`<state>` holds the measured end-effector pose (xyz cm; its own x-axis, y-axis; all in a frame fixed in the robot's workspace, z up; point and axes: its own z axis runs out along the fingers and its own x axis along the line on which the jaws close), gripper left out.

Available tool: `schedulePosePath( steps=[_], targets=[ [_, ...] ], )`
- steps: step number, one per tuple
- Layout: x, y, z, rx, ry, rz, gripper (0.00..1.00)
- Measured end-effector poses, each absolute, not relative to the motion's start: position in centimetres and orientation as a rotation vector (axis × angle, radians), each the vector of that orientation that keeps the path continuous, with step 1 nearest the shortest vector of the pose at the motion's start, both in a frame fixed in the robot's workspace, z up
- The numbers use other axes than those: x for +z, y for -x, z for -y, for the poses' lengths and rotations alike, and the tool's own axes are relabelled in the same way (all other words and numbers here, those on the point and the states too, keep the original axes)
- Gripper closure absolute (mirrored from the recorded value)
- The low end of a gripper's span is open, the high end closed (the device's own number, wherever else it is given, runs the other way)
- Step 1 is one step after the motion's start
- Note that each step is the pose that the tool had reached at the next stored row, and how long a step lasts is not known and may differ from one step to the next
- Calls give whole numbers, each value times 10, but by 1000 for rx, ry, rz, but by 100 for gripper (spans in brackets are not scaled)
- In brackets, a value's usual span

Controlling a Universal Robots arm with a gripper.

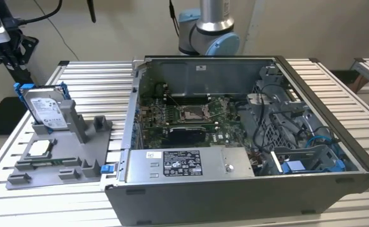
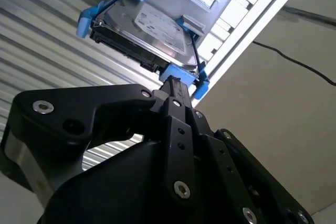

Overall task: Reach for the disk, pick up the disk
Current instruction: 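Pick up the disk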

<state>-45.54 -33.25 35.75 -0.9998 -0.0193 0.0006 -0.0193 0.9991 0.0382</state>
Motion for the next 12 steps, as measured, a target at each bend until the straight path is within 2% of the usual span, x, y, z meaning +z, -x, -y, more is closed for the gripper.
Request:
schedulePosePath(
  steps=[12],
  targets=[
    [357,457,340,-60,-30,3140,100]
  ],
)
